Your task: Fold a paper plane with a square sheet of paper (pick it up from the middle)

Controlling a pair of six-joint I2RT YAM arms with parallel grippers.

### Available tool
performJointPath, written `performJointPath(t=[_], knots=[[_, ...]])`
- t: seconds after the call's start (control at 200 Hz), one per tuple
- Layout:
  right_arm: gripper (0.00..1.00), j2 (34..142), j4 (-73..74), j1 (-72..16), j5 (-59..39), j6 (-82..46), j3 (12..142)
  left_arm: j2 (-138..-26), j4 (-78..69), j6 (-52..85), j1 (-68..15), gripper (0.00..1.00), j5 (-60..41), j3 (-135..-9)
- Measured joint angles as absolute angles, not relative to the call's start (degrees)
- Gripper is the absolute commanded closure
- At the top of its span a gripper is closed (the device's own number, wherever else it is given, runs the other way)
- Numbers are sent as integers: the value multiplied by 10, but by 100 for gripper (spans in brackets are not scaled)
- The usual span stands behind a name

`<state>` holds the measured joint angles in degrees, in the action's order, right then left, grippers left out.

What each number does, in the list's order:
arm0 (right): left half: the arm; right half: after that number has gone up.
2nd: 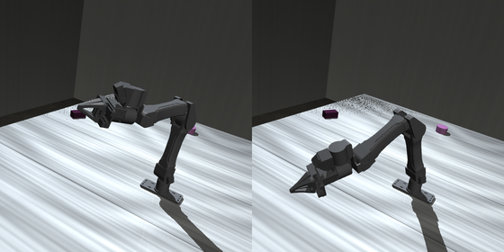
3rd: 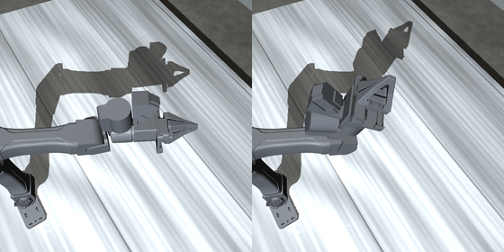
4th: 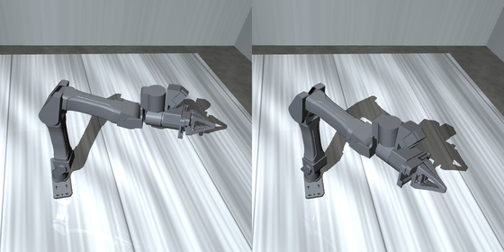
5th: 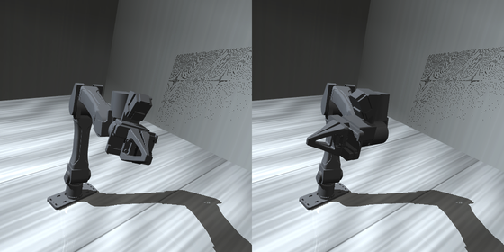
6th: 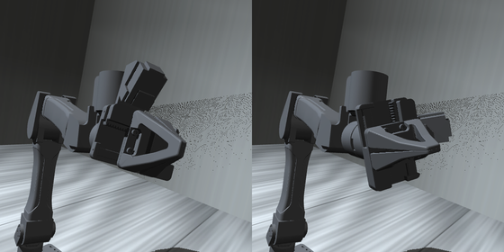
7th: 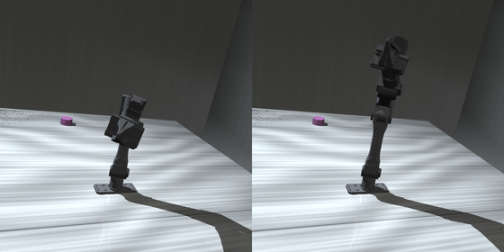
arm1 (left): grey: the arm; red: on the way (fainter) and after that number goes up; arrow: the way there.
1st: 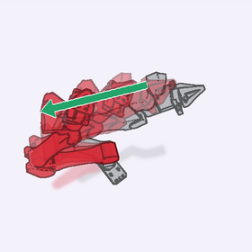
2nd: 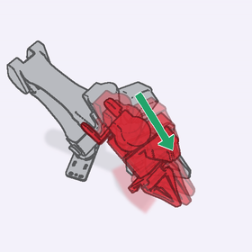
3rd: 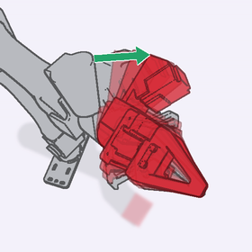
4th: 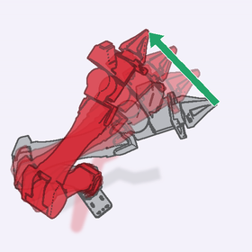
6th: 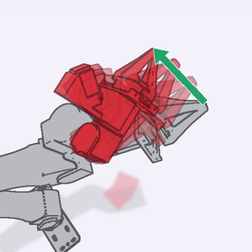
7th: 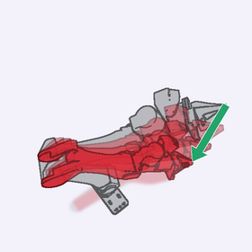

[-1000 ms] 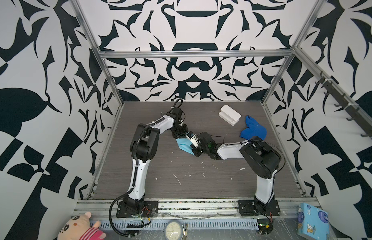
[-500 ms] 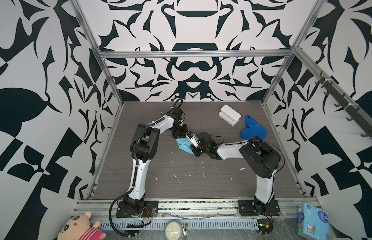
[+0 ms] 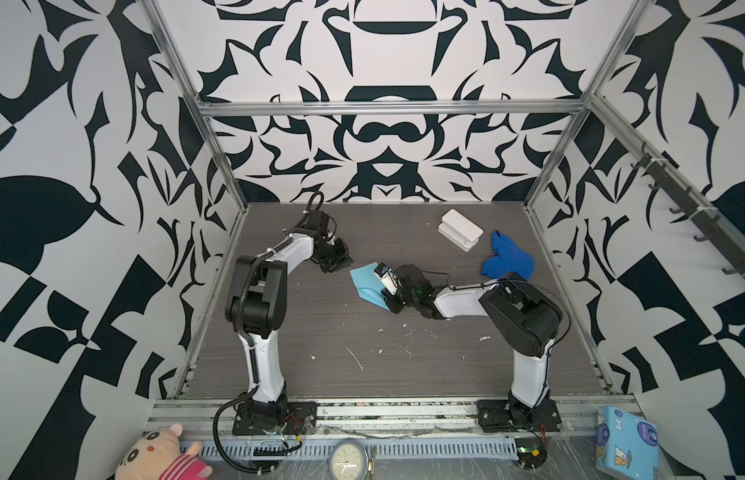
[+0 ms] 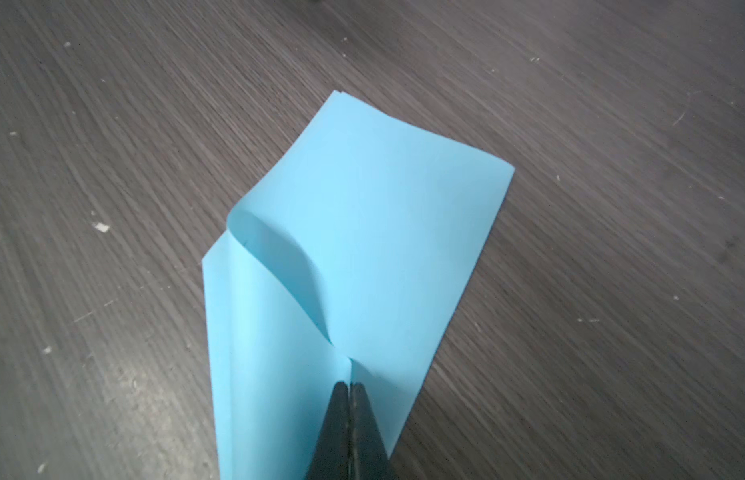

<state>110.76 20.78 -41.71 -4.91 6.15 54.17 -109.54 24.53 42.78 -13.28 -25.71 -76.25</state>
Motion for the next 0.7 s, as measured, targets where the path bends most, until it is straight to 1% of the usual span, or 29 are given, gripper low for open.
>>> performJointPath(t=[0.145, 0.255, 0.475, 0.7], knots=[[100, 1108, 208, -417, -50, 61, 542, -1006, 152, 488, -154, 87, -278, -631], [100, 1108, 208, -417, -50, 61, 542, -983, 101, 520, -188, 87, -291, -572], [100, 1108, 208, -417, -53, 61, 542, -987, 37, 547, -246, 91, -297, -552], [100, 1108, 207, -417, -53, 61, 543, -1034, 11, 555, -251, 93, -297, -552]])
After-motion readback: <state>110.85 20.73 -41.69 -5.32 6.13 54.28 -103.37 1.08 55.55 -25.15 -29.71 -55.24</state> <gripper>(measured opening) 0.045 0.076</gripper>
